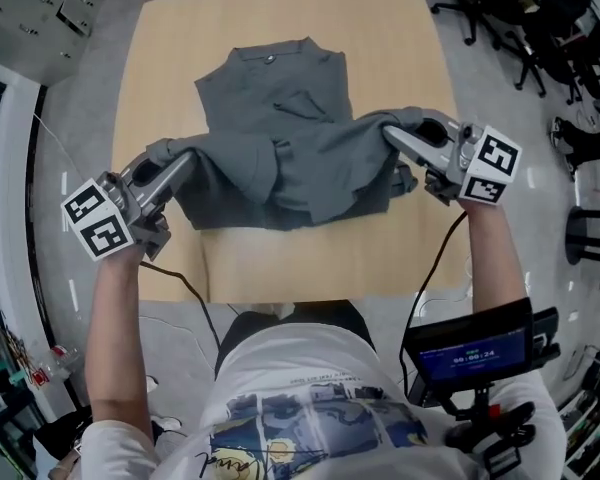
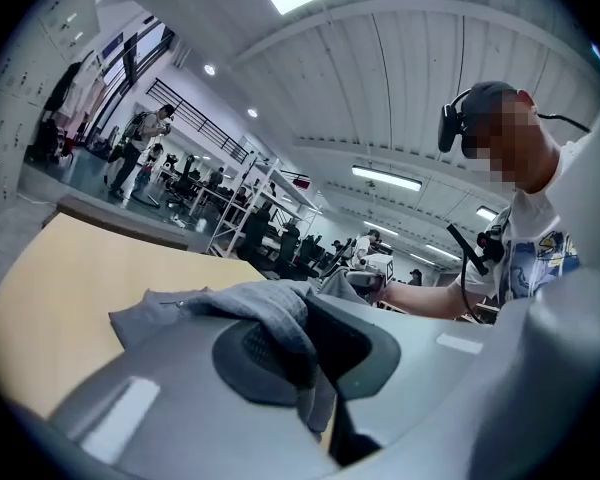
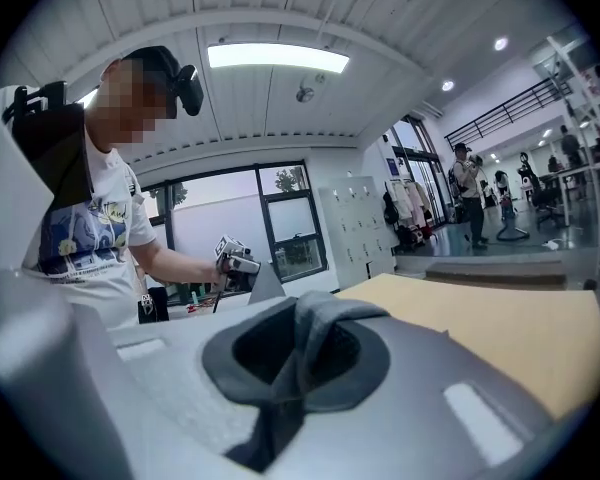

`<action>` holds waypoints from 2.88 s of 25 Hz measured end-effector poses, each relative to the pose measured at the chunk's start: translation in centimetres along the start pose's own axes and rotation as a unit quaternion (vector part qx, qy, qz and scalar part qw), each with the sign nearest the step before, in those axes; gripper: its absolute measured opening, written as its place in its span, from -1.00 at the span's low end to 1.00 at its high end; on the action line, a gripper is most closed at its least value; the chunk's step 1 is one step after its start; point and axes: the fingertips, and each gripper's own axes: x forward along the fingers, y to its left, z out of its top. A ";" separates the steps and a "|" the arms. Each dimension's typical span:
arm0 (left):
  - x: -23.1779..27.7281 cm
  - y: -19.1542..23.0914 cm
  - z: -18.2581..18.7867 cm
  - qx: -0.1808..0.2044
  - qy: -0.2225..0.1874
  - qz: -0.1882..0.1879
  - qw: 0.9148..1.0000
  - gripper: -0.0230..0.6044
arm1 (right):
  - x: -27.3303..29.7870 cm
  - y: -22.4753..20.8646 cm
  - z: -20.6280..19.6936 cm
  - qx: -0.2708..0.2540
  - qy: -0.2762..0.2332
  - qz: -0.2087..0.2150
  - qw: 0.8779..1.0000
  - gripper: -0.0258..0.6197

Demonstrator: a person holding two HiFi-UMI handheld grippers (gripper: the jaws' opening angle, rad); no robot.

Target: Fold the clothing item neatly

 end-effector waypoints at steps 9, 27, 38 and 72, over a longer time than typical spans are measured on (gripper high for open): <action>6.7 10.3 0.9 -0.013 0.029 0.035 0.999 -0.86 | 2.3 -13.0 -2.7 0.036 0.013 -0.029 0.999 -0.87; 10.6 25.5 -5.1 -0.047 0.082 0.145 0.985 -0.85 | 5.0 -25.5 -12.4 0.111 0.048 -0.111 0.986 -0.87; 10.1 28.3 -9.6 -0.038 0.185 0.192 0.963 -0.34 | 5.3 -25.9 -17.9 0.172 0.118 -0.121 0.971 -0.15; -1.4 14.3 -14.1 0.015 0.169 0.205 0.964 -0.37 | -1.3 -8.3 -20.3 0.136 0.160 -0.246 0.946 0.09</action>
